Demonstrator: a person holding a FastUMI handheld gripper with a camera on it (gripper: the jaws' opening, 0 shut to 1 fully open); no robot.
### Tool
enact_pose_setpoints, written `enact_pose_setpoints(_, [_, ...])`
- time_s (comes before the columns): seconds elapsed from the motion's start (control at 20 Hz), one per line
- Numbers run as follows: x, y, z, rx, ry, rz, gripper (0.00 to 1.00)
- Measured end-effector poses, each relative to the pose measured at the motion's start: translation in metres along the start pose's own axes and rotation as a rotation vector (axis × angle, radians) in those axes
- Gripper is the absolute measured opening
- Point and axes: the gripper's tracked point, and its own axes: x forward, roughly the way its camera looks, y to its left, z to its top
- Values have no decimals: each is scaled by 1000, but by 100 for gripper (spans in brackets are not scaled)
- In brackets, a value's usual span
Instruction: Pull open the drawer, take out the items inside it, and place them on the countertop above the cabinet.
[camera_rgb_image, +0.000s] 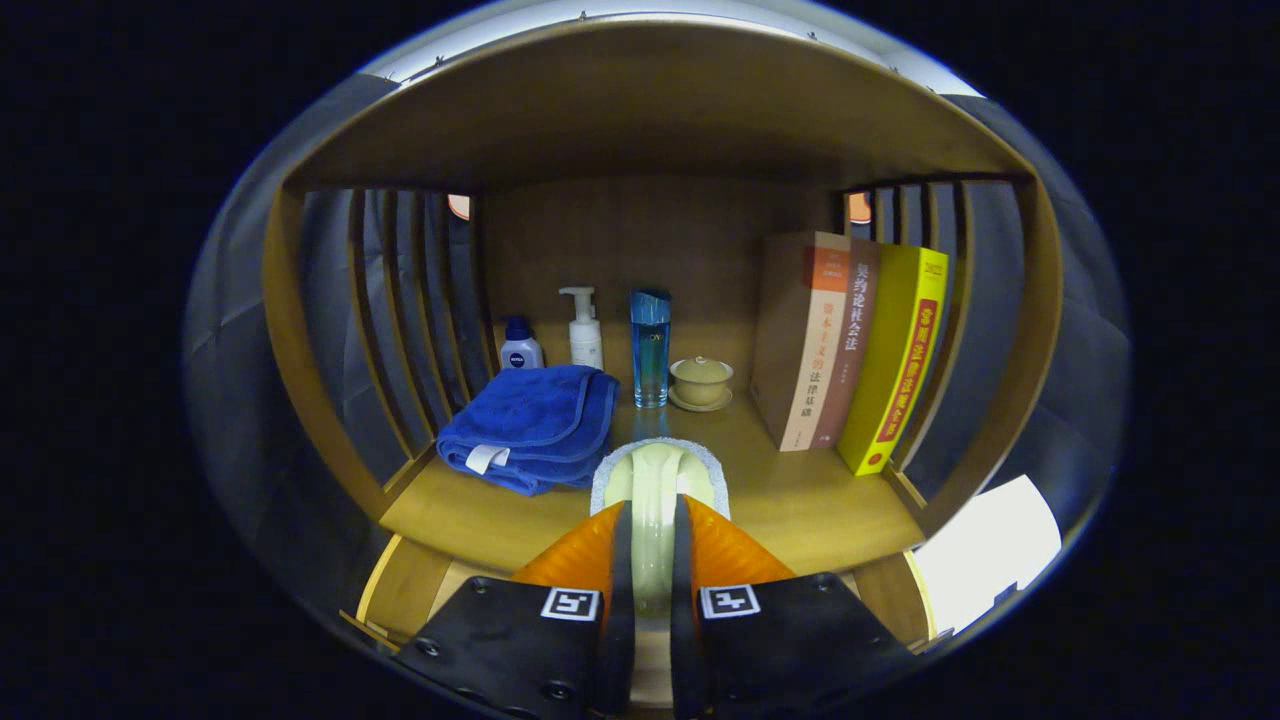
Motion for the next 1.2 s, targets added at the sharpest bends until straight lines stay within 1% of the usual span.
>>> enact_pose_setpoints(0.25, [58, 1, -20, 40, 100, -34, 23])
enact_pose_setpoints(0.35, [76, -4, -30, 9, 147, -53, 23])
enact_pose_setpoints(0.65, [100, -15, -53, -43, 221, -95, 23])
enact_pose_setpoints(0.85, [105, -13, -54, -59, 230, -91, 24])
enact_pose_setpoints(1.15, [109, -7, -59, -58, 242, -77, 36])
enact_pose_setpoints(1.2, [109, -5, -60, -58, 244, -76, 43])
